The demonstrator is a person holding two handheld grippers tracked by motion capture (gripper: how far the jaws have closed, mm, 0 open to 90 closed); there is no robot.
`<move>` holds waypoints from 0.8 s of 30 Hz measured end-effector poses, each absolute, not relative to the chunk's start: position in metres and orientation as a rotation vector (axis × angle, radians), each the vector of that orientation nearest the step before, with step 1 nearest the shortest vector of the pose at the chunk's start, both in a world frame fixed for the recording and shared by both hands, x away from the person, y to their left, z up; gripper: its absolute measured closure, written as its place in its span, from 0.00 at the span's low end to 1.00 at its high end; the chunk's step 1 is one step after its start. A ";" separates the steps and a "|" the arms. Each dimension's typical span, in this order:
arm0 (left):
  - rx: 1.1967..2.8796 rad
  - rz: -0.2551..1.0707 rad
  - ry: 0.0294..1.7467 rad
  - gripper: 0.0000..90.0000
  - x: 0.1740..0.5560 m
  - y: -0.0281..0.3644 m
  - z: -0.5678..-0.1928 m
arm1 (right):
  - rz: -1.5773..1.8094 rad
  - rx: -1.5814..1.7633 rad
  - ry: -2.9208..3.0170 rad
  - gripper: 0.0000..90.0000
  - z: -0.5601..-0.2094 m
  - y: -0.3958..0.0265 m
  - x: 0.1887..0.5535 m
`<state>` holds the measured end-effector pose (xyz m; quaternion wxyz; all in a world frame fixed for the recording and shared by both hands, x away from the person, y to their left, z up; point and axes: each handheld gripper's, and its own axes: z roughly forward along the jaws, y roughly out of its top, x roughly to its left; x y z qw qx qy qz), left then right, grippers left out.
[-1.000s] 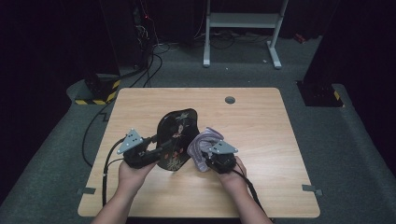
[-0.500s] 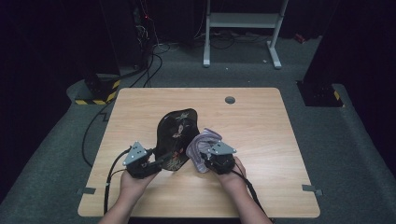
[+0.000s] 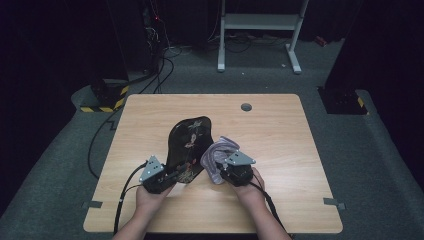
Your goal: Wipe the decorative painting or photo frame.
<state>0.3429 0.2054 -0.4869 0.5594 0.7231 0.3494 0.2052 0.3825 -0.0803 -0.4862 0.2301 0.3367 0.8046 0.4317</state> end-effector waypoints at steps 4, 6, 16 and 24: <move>1.679 0.442 0.844 0.89 0.345 0.208 -0.487 | 1.188 0.937 2.207 0.69 -0.486 -0.082 0.383; 1.678 0.451 0.841 0.89 0.344 0.207 -0.488 | 1.192 0.943 2.199 0.70 -0.486 -0.083 0.383; 1.645 0.421 0.835 0.89 0.338 0.205 -0.485 | 1.213 0.980 2.153 0.70 -0.481 -0.095 0.385; 1.635 0.409 0.811 0.89 0.326 0.198 -0.485 | 1.252 1.003 2.106 0.70 -0.474 -0.107 0.385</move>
